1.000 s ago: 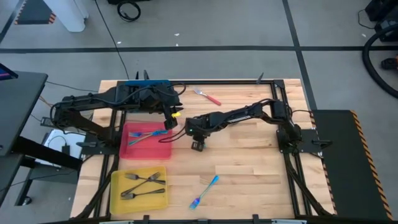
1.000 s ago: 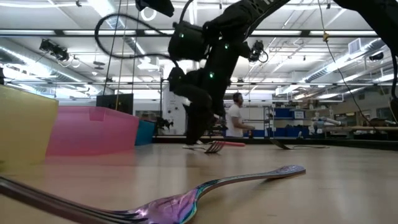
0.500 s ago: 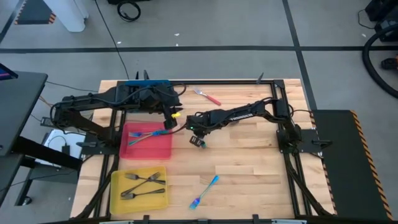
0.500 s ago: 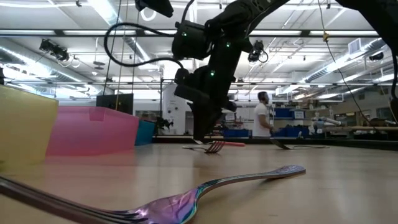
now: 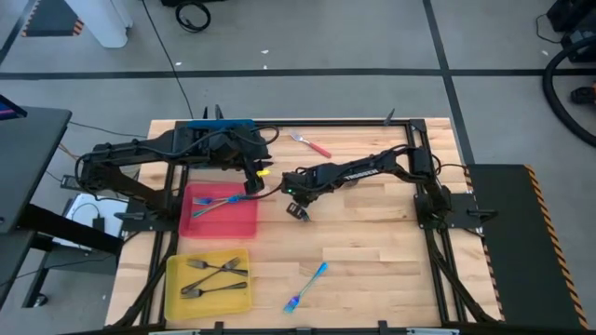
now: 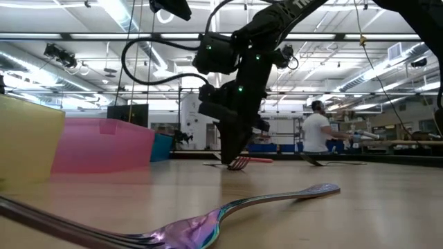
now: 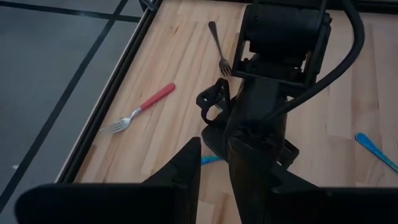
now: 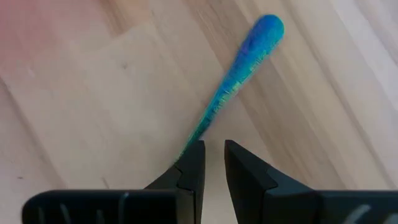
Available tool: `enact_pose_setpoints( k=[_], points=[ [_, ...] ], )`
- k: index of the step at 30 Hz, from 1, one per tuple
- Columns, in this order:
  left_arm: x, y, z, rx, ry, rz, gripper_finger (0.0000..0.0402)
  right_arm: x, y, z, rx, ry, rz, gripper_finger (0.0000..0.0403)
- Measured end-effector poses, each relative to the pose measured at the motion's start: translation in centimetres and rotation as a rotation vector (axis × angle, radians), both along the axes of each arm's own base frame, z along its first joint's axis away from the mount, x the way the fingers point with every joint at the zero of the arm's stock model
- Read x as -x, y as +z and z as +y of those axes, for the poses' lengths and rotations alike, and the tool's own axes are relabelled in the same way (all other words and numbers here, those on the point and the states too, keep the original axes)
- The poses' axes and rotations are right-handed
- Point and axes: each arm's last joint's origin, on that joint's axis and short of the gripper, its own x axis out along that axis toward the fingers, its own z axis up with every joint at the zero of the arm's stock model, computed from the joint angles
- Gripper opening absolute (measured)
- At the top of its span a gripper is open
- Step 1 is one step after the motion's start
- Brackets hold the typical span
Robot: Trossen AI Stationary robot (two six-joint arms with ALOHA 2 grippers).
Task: Sort silverware by color (type)
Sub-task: Put the blue fork into the pink bin
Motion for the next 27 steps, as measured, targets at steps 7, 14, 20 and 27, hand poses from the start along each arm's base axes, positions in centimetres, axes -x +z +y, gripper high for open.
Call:
enact_pose_setpoints(
  k=[7,14,20,27],
  points=[
    [0.0,0.0,0.0,0.0,0.0,0.0,0.008,-0.18,0.08,-0.05,0.002,0.0,-0.02,0.007],
    [0.0,0.0,0.0,-0.002,-0.002,0.001,0.008,-0.19,0.07,-0.02,-0.021,-0.019,-0.025,0.007],
    [-0.01,-0.01,0.0,-0.002,-0.002,0.001,0.008,-0.17,0.2,0.02,-0.04,-0.02,-0.03,0.007],
    [-0.01,-0.02,0.0,-0.002,-0.002,0.002,0.008,-0.22,0.75,-0.13,-0.046,-0.042,-0.057,0.007]
  ],
)
